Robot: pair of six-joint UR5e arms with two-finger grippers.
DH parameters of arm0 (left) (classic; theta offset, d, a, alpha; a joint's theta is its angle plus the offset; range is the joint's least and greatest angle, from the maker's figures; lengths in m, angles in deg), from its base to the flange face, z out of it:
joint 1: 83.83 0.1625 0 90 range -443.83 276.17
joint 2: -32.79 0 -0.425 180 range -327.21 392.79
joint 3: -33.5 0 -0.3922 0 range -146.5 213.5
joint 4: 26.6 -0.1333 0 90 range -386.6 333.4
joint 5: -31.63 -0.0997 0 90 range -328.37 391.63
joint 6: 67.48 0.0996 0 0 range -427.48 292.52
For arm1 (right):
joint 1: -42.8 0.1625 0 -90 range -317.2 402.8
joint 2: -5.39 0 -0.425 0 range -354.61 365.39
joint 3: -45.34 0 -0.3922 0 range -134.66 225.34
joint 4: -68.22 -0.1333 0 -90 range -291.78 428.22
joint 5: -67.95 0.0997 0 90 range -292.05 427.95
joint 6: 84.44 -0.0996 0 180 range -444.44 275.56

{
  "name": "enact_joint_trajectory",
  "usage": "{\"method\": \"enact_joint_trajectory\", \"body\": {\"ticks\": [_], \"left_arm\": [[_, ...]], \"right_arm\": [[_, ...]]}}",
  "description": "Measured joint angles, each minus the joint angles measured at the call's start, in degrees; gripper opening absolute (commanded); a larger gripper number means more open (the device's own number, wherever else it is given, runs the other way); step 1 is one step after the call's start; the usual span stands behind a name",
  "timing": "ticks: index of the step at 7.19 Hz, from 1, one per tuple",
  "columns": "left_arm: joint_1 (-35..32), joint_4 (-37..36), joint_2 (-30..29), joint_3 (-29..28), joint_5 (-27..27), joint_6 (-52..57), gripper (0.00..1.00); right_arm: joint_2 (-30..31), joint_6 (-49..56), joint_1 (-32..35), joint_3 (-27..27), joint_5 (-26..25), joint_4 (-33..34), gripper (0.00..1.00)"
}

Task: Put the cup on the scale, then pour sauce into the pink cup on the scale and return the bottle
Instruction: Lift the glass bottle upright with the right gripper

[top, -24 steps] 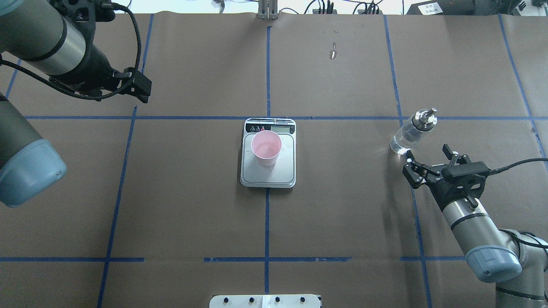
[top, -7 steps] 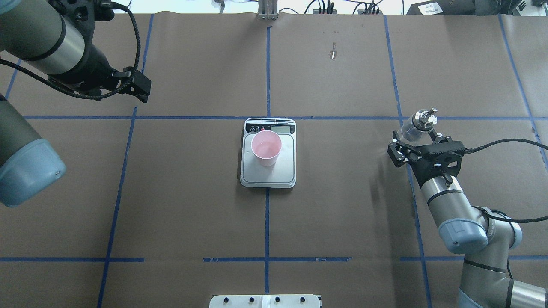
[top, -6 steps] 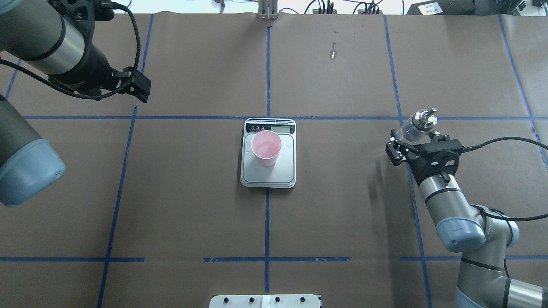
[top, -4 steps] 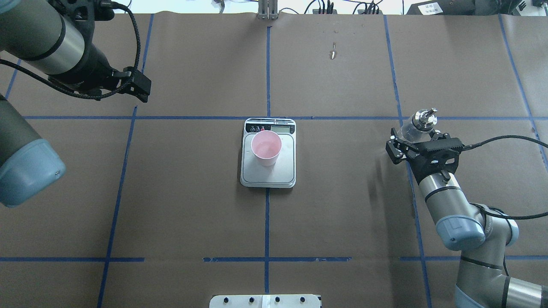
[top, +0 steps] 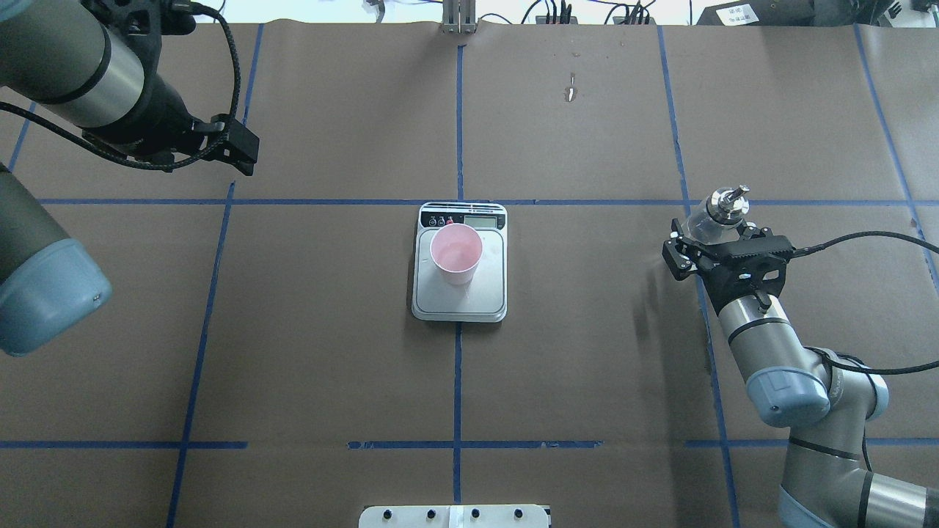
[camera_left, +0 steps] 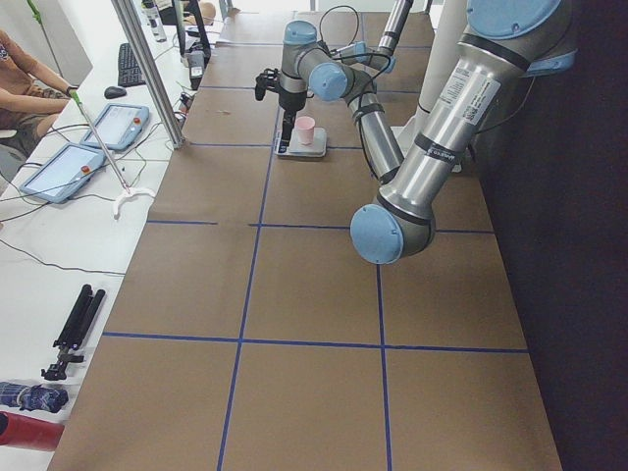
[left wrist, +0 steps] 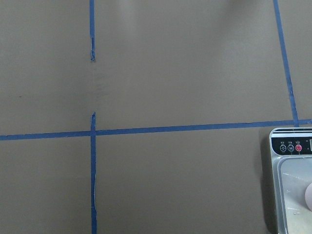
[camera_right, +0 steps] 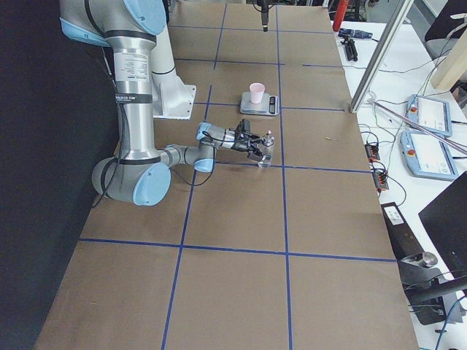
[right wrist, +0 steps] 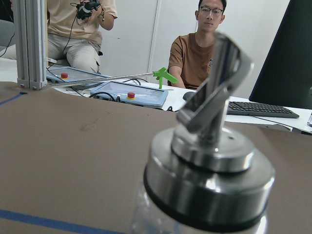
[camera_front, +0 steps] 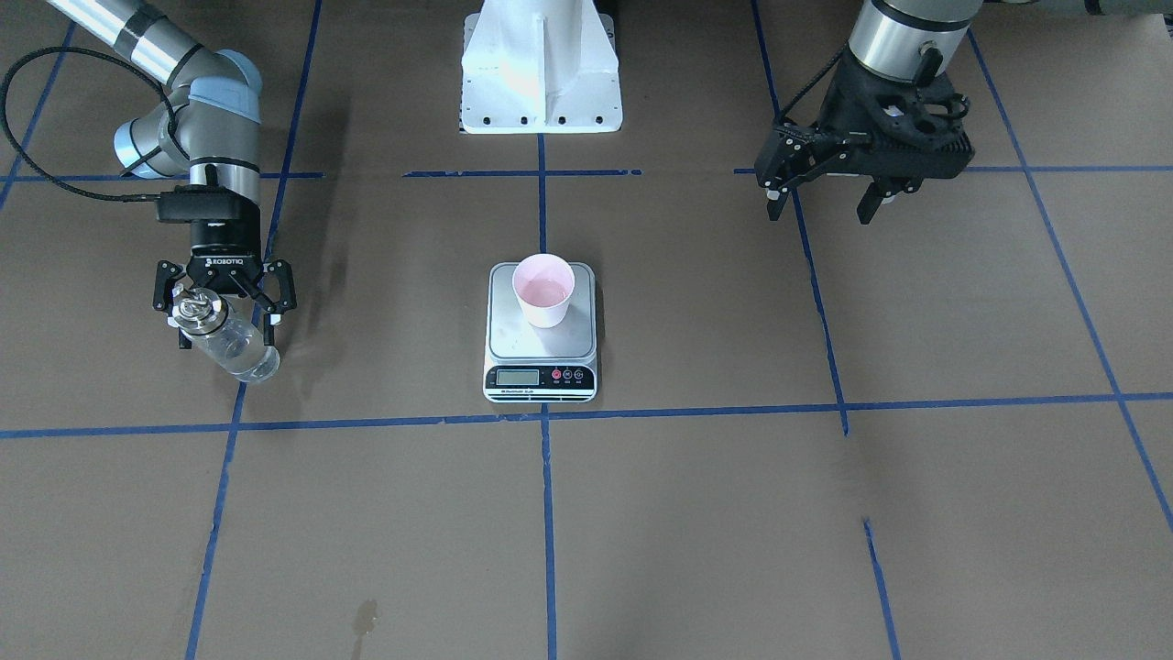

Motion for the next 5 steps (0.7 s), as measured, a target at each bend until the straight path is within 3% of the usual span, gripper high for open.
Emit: {"method": "enact_joint_trajectory", "body": {"ticks": [1,3,4,5], "left_arm": [[-0.03,-0.02,0.0,0.01,0.0,0.0,1.0],[-0.07,-0.08,0.0,0.08,0.0,0.0,1.0],[-0.12,-0.08,0.0,0.09,-0.02,0.0,1.0],[-0.14,-0.09,0.01,0.13,-0.06,0.0,1.0]], "right_arm": [[-0.04,-0.02,0.07,0.23,0.0,0.0,0.99],[-0.06,0.0,0.17,0.54,0.15,-0.12,0.73],[-0.03,0.26,0.21,0.66,0.92,-0.98,0.49],[-0.05,0.68,0.23,1.11,1.93,-3.22,0.0]]}}
